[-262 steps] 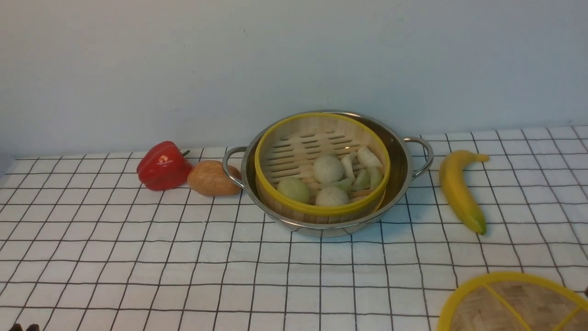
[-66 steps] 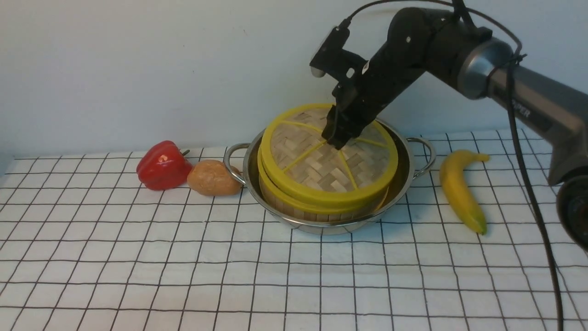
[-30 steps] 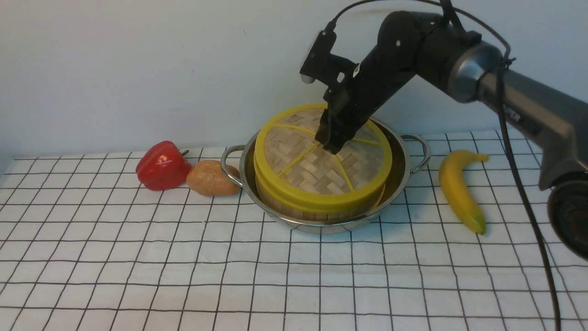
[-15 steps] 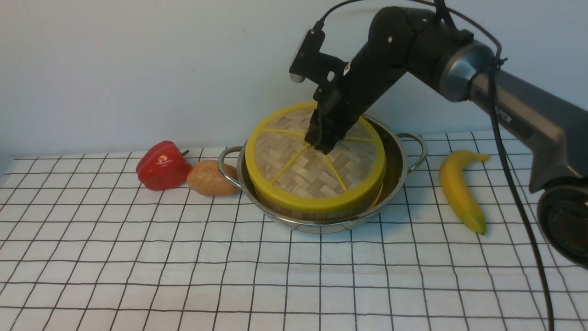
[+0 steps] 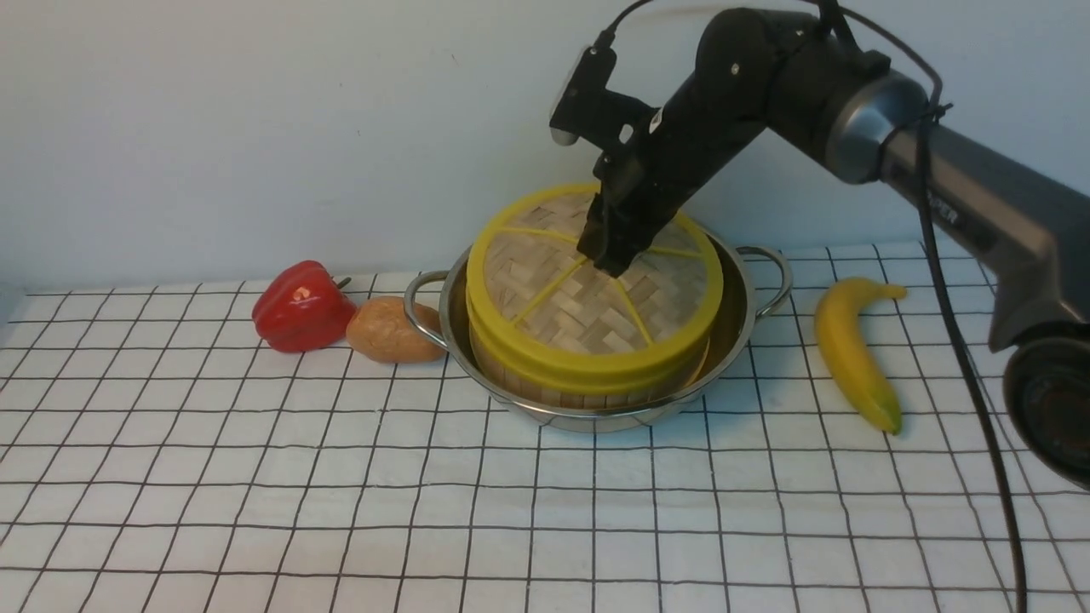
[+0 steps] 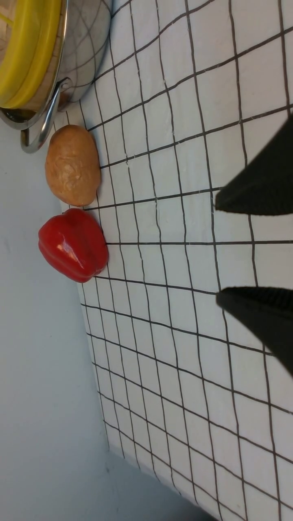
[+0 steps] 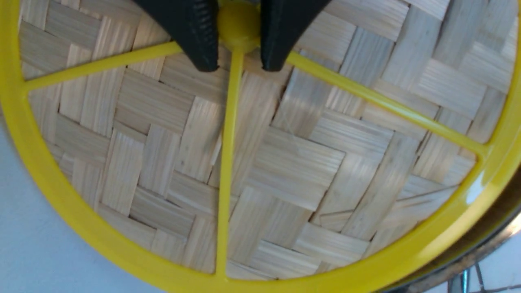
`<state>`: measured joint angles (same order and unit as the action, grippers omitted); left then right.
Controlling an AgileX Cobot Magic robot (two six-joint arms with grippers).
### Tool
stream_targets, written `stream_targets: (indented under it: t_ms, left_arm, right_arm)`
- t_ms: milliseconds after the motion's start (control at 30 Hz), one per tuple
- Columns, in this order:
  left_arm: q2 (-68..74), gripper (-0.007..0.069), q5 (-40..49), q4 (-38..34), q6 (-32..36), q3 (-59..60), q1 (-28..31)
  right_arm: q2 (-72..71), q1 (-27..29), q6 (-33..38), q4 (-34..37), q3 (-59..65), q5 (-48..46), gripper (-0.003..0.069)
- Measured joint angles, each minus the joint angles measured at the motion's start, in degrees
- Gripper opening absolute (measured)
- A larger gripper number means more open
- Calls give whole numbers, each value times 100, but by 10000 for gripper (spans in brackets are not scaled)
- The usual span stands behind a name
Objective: Place the steamer in the pot on the white tablecloth, and put the lid on the steamer.
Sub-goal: 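Place the bamboo steamer lid onto the steamer basket in the pot with the right gripper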
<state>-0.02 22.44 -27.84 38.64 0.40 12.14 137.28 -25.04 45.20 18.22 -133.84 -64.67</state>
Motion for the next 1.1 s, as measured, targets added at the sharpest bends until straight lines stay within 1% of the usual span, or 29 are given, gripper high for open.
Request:
stream_targets:
  t_ms: [400,1100]
  left_arm:
    - [0,243,0,0,0,0,0]
    - [0,243,0,0,0,0,0]
  right_arm:
    - [0,6,24,280,0,-31,146]
    - [152,6,29,206,-26,-3,146]
